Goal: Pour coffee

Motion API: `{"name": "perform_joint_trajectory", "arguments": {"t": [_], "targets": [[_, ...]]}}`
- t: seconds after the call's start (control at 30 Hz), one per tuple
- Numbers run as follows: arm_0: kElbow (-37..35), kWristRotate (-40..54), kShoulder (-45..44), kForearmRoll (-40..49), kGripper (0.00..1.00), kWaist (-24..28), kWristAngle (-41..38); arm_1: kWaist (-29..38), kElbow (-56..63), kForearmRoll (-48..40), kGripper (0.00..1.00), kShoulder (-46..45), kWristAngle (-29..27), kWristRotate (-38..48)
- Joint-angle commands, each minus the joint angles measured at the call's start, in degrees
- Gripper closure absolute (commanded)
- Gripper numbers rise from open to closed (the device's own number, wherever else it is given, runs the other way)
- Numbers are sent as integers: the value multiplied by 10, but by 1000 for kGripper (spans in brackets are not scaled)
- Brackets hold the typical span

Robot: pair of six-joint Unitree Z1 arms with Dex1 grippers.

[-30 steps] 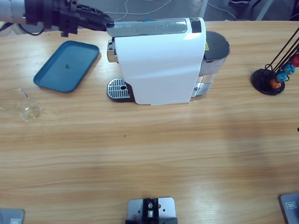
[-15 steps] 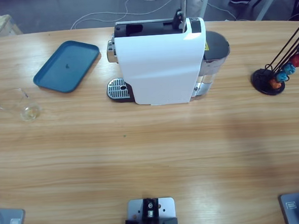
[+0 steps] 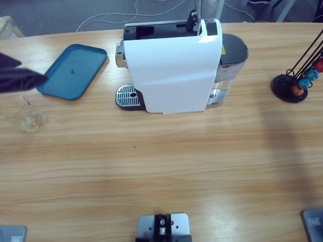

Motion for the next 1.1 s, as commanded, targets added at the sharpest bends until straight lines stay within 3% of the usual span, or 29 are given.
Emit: {"name": "perform_joint_trajectory", "arguments": {"t": [0.03, 0.17, 0.23, 0.3, 1.1], "targets": [[22, -14, -11, -1, 9, -11, 8, -16, 6, -64, 451, 108, 18, -11], [29, -16, -16, -1, 9, -11, 8, -27, 10, -73, 460, 119, 16, -11], [30, -17, -15, -1, 9, -11, 5, -29, 12, -82, 583, 122, 17, -15], [29, -18, -15, -4, 9, -11, 2, -30, 14, -91, 631, 128, 18, -16], [39, -36, -33, -6, 9, -19, 0, -30, 14, -55, 615, 99, -30, -15]]}}
